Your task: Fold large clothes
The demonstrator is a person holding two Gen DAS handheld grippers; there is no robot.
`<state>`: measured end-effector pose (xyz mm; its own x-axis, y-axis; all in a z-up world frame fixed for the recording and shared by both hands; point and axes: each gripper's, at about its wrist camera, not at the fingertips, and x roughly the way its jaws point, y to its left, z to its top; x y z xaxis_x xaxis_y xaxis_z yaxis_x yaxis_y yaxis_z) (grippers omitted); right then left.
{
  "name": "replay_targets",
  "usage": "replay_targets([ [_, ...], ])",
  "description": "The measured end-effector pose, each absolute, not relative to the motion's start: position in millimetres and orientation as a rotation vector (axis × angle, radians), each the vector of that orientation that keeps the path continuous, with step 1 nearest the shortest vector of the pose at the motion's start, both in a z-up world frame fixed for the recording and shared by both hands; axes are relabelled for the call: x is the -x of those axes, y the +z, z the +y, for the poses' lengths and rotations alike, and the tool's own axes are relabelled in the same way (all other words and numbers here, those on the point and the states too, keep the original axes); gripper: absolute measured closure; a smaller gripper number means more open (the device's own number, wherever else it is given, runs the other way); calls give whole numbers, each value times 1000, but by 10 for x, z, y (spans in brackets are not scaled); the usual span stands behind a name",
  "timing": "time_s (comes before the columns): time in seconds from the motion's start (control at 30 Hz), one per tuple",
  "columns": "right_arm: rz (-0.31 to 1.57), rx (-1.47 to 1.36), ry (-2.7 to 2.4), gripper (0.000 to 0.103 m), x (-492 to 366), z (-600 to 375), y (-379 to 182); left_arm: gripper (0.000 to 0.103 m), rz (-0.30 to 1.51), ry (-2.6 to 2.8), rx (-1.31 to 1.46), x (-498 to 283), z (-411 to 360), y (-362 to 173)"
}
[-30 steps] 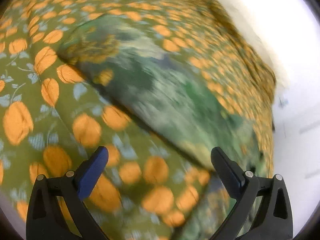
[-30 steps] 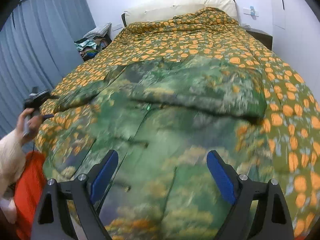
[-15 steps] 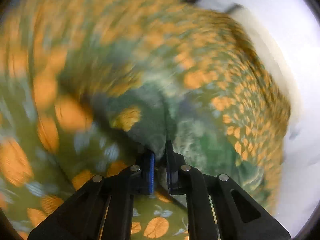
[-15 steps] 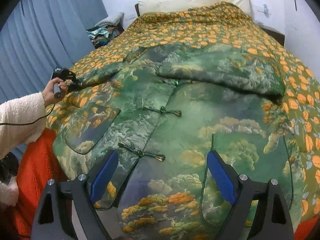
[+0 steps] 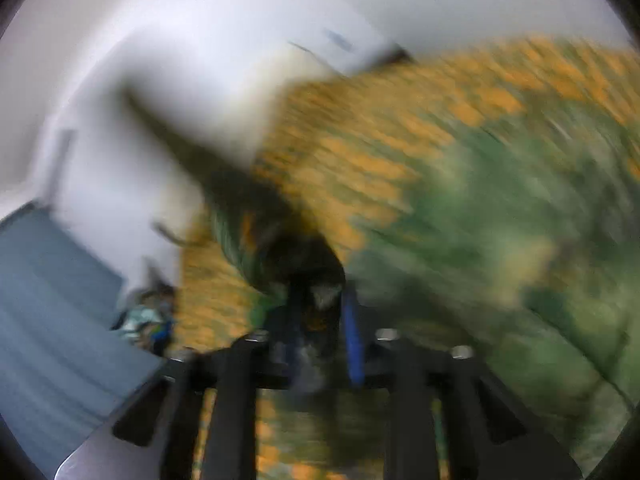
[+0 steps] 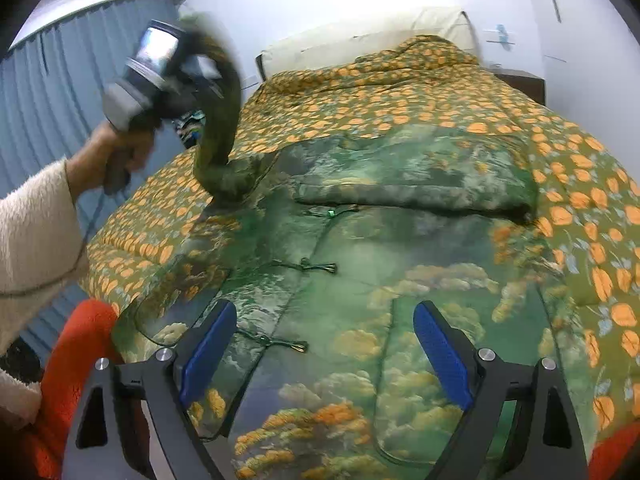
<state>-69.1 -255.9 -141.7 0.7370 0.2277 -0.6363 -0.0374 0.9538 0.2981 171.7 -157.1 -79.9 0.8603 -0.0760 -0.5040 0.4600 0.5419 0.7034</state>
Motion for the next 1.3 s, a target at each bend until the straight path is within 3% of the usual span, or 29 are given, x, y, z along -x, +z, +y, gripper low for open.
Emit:
replay_targets([
  [0.07,724,-284,135,14,746,-2616,-1417,40,539,-361,-997,-1717,-1734,-1165],
  [0.13,719,-283,128,14,788,-2646,-1418,37,622,-381,-982,-1720,-1719,-1392],
  [0.3,701,-277,100,14,903,-2745,-1406,12,746,-392,-748,-1675,-1223,-1206],
  [0.53,709,-373,151,14,363,-2956,-1145,7,861,-271,-287,-1609,-96,-971],
  [0.77,908,-540,174,15,-1458,-3258,-1308,6,958,-183,-62,-1233,398,-1600],
  [0.97,1011,-524,67,33,-2346,-3260,-1831,6,1012,-160,4,-1050,696,-1826],
  [1.03,1006,-585,82,85,-2423,-3228,-1948,6,993,-151,38,-1065,793,-1784],
  [1.3,889,-445,22,87,-1779,-2873,-1640,6,1000,-118,128,-1139,1028,-1851],
])
